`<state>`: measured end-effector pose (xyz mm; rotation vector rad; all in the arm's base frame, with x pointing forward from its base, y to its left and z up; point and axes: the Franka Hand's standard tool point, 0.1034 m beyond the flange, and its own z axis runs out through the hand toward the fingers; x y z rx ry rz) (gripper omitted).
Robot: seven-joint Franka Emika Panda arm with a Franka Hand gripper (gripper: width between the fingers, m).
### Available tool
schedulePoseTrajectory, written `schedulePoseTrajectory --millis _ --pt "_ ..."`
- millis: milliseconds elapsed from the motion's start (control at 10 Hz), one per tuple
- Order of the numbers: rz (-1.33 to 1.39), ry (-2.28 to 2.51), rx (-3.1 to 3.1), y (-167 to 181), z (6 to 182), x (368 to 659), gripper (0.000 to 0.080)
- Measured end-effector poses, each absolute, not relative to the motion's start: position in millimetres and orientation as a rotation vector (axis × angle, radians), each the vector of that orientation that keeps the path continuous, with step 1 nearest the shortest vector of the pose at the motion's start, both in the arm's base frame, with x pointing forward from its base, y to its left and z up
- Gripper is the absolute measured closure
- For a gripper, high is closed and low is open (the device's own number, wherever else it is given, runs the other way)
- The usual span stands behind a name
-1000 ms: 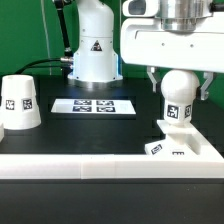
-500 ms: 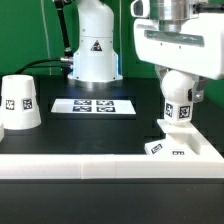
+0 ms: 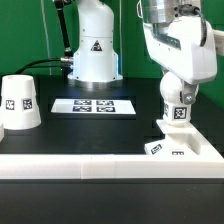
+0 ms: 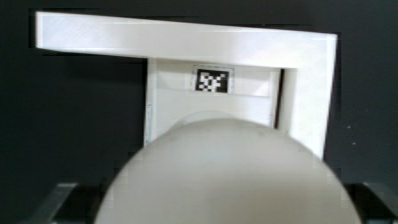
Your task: Assemble lamp
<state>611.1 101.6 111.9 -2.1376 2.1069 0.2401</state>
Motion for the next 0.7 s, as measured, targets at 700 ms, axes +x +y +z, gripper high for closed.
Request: schedulePoseTrajectory --millis 700 --pt "0.161 1.458 -2.613 106.8 114.1 612.6 0.0100"
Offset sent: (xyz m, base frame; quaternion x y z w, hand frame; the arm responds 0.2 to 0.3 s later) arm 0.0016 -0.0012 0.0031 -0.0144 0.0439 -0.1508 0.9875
